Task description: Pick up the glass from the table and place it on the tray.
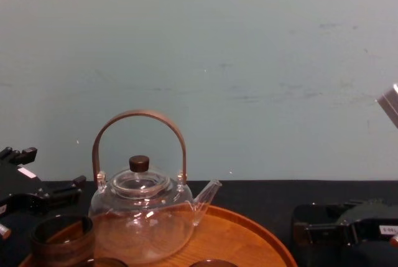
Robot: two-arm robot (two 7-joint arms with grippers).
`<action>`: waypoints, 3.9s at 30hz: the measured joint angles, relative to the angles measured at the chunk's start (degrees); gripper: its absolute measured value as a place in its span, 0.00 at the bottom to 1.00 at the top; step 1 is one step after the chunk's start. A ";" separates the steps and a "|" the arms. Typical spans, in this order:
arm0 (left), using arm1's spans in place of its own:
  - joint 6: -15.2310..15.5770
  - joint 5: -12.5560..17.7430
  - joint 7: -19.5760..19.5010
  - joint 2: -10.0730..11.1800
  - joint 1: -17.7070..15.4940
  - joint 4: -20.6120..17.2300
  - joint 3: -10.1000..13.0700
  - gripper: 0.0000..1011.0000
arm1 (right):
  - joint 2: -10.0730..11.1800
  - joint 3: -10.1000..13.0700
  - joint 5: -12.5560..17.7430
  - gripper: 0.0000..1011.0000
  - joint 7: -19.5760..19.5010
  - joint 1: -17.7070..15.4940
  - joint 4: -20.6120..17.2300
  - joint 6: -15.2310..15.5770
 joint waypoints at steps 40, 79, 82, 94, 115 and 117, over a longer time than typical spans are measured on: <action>0.00 0.00 0.00 0.00 0.00 0.00 0.00 0.99 | 5.47 -0.54 5.62 0.89 4.38 -0.40 -15.92 -0.68; 0.00 0.00 0.00 0.00 0.00 0.00 0.00 0.99 | 1.33 -10.47 2.42 0.89 11.41 4.63 -3.23 -8.27; 0.00 0.00 0.00 0.00 0.00 0.00 0.00 0.99 | 0.67 -10.51 2.22 0.89 11.36 5.07 -1.78 -8.65; 0.00 0.00 0.00 0.00 0.00 0.00 0.00 0.99 | -2.34 -10.28 0.47 0.89 10.22 6.55 5.01 -9.00; 0.00 0.00 0.00 0.00 0.00 0.00 0.00 0.99 | -2.50 -9.85 -0.16 0.89 10.17 6.08 5.36 -8.63; 0.00 0.00 0.00 0.00 0.00 0.00 0.00 0.99 | -2.50 -9.85 -0.16 0.89 10.18 6.08 5.36 -8.63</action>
